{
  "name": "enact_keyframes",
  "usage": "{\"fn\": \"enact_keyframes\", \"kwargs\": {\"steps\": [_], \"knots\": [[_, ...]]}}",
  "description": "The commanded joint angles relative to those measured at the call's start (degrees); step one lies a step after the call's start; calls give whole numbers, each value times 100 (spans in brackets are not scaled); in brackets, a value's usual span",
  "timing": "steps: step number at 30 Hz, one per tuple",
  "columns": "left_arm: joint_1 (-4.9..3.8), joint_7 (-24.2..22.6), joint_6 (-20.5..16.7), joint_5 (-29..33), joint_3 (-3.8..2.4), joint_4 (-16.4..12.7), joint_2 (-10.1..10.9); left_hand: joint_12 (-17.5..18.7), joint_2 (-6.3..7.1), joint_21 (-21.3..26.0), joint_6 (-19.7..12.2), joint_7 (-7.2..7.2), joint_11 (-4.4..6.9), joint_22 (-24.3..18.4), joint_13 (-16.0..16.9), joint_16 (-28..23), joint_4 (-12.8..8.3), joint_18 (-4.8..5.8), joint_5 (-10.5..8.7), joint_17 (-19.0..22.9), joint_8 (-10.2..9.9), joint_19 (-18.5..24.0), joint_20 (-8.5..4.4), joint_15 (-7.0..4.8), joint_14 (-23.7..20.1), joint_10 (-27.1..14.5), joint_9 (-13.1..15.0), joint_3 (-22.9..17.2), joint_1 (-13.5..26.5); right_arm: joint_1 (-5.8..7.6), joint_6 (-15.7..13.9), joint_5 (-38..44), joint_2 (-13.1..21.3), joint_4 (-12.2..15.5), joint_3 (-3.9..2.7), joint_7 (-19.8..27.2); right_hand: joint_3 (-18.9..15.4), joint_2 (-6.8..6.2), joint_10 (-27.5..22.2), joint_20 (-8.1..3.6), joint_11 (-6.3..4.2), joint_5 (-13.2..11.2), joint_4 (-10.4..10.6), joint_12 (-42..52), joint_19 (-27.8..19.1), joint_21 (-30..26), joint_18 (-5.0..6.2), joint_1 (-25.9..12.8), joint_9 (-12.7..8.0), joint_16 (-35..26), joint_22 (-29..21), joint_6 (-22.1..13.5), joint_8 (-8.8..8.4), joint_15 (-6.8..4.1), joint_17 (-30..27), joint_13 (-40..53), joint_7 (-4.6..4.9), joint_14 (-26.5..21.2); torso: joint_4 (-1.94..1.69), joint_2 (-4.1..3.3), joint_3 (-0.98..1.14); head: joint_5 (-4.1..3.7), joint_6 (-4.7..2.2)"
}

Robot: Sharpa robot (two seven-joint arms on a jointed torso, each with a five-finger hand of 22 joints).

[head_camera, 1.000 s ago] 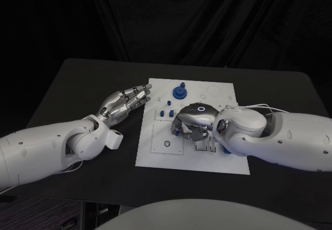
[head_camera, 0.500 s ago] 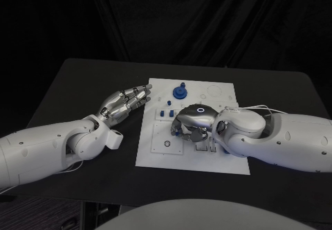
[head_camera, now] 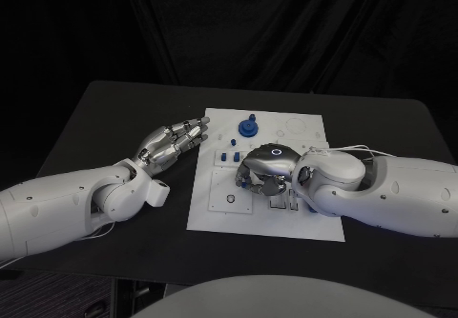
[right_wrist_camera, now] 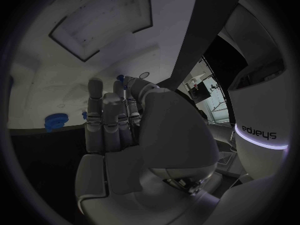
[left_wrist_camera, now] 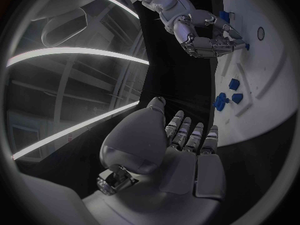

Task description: Assemble the parts on the task board

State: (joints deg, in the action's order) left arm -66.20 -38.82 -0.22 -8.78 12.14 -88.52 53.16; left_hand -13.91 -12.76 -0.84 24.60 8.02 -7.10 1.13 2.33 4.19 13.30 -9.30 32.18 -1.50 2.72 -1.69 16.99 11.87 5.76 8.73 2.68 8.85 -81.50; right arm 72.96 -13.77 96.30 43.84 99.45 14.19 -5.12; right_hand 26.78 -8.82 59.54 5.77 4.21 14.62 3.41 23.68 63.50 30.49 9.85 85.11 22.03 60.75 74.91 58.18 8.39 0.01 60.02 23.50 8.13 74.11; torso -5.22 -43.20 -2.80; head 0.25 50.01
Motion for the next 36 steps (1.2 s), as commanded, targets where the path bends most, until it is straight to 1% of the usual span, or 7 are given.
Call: {"fn": "enact_keyframes", "kwargs": {"steps": [1,7,17,21,30,34,36], "knots": [[16,-148,115,-11,-4,-2,-12,-37,-30,-33,22,19,21,0,9,32,-2,-28,30,-9,26,-49,-2,-1,43,-4,8,-48,-38,-17,136,43,-7,-9,-2,-172,-48,35,-66,18,15,-5,4,-63,-69,-61,40,17,-30,-63,130,-63,-57,17,-42,-25,13,-84,0,0,-1,-1,-1],[19,-134,126,-11,-4,1,-12,-44,-34,-33,41,29,12,0,10,38,0,-26,32,-10,29,-51,-2,1,47,0,10,-55,-38,-26,261,43,-10,-29,-2,-245,-87,3,-240,75,98,-36,27,-199,-158,-123,30,-1,-134,-185,128,-271,-227,92,-156,-85,83,-262,3,1,-2,9,-1],[27,-118,141,-11,-4,3,-11,-54,-36,-35,82,45,-3,2,12,47,-1,-22,38,-11,37,-58,-1,4,49,5,14,-66,-41,-37,312,43,-16,-41,-2,-267,-131,-30,-436,114,131,-62,41,-273,-226,-172,39,-2,-233,-252,131,-477,-367,123,-234,-104,9,-408,0,2,-2,6,-1],[31,-112,144,-11,-4,2,-8,-54,-36,-35,82,45,-3,2,12,47,-1,-22,38,-11,37,-58,-1,4,49,5,14,-66,-41,-38,282,43,4,-34,-2,-263,-186,-76,-733,175,233,-133,89,-337,-263,-224,24,-48,-342,-293,118,-799,-484,206,-292,-109,-134,-504,2,2,0,6,-1],[40,-116,142,-11,-4,6,4,-58,-32,-34,140,58,-15,0,12,57,-7,-18,44,-12,47,-57,0,9,54,6,21,-76,-48,-37,-129,43,201,78,-4,-172,-797,-103,-2217,338,446,-367,380,-276,-396,-539,49,174,-996,-509,45,-2348,-503,333,-631,-18,-687,-973,1,4,0,19,-1],[44,-117,132,-11,-4,3,11,-62,-28,-31,152,60,-18,-3,12,56,-9,-16,45,-12,50,-53,0,9,51,8,22,-77,-50,31,-352,43,389,207,-9,-148,-1053,-186,-2890,337,493,-387,680,-415,-377,-656,50,365,-1209,-599,10,-2692,-504,314,-790,-183,-775,-1074,0,2,1,8,-1],[46,-121,127,-11,-4,0,17,-62,-28,-31,152,60,-18,-3,12,56,-9,-16,45,-12,50,-53,0,9,51,8,22,-77,-50,144,-418,39,522,292,-12,-181,-1239,-317,-3143,336,515,-394,1116,-427,-328,-749,53,598,-1233,-610,-25,-2467,-433,328,-866,-350,-723,-1063,2,3,2,-4,-1]]}}
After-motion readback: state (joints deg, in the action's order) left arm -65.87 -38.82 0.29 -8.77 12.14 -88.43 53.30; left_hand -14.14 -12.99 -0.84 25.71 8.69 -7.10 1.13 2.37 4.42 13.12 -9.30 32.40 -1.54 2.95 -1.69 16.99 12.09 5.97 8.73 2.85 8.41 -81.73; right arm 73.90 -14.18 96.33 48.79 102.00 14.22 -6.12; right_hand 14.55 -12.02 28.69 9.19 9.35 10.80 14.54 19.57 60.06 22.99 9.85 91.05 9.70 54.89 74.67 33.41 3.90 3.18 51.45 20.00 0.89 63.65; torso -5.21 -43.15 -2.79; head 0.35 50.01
